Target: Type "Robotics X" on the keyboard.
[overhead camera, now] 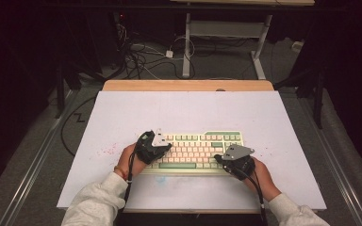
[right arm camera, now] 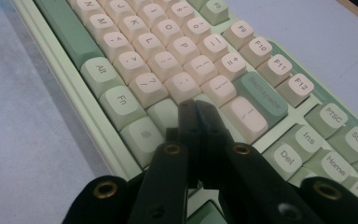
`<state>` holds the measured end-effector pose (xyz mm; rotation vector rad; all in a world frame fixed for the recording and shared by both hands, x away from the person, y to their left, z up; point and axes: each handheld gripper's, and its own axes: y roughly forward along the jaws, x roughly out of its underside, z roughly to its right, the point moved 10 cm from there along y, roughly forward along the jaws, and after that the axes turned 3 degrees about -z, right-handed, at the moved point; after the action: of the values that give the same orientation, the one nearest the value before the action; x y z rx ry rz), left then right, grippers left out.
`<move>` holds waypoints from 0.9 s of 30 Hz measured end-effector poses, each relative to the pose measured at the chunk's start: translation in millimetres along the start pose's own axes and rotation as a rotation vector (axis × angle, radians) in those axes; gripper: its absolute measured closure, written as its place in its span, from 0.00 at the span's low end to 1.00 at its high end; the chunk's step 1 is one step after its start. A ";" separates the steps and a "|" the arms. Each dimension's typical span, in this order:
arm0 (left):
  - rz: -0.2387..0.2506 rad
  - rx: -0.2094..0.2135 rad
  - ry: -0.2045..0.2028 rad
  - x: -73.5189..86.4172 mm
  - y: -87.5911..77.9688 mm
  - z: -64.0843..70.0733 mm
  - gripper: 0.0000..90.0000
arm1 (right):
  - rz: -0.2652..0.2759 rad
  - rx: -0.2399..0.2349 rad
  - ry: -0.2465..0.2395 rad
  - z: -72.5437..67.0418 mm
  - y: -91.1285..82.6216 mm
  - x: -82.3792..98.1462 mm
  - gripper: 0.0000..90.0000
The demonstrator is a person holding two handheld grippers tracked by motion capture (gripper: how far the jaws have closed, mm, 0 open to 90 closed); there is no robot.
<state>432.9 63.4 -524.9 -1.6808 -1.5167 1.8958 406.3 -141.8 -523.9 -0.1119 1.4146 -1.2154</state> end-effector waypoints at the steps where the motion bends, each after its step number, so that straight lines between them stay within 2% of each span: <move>1: -0.012 0.004 0.002 1.6 1.4 0.4 0.97 | 0.000 0.001 -0.001 0.0 0.0 0.0 1.00; 6: -0.017 -0.003 0.016 1.6 1.1 1.1 0.97 | -0.001 0.003 -0.001 -0.1 -0.5 -0.1 1.00; 9: 0.019 -0.026 0.015 -2.9 -5.6 -0.4 0.97 | 0.006 0.001 -0.004 0.2 -2.6 -0.7 1.00; 16: 0.106 -0.068 0.022 -10.8 -21.4 -3.0 0.94 | 0.064 0.011 0.014 3.8 -16.5 -9.3 1.00; 20: 0.119 -0.080 0.036 -10.4 -26.9 -2.6 0.87 | 0.083 0.014 0.022 6.5 -22.7 -11.7 1.00; 21: 0.143 -0.086 0.046 -11.4 -31.5 -2.5 0.85 | 0.088 0.015 0.027 7.2 -24.6 -12.2 1.00; 23: 0.144 -0.092 0.048 -11.3 -32.7 -3.4 0.74 | 0.094 0.015 0.027 8.3 -27.0 -12.9 1.00; 24: 0.150 -0.085 0.045 -11.1 -33.9 -2.6 0.74 | 0.094 0.015 0.027 8.3 -27.0 -12.9 1.00; 25: 0.152 -0.084 0.050 -10.5 -34.7 -2.2 0.62 | 0.101 0.016 0.030 9.4 -29.7 -13.7 1.00; 26: 0.151 -0.094 0.055 -9.8 -35.1 -2.5 0.62 | 0.101 0.016 0.030 9.4 -29.7 -13.7 1.00; 27: 0.148 -0.105 0.062 -9.1 -35.8 -3.2 0.51 | 0.106 0.017 0.033 9.9 -31.7 -14.3 1.00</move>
<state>422.2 75.2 -491.4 -1.9284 -1.5317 1.8433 400.2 -152.0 -489.7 -0.0055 1.4208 -1.1462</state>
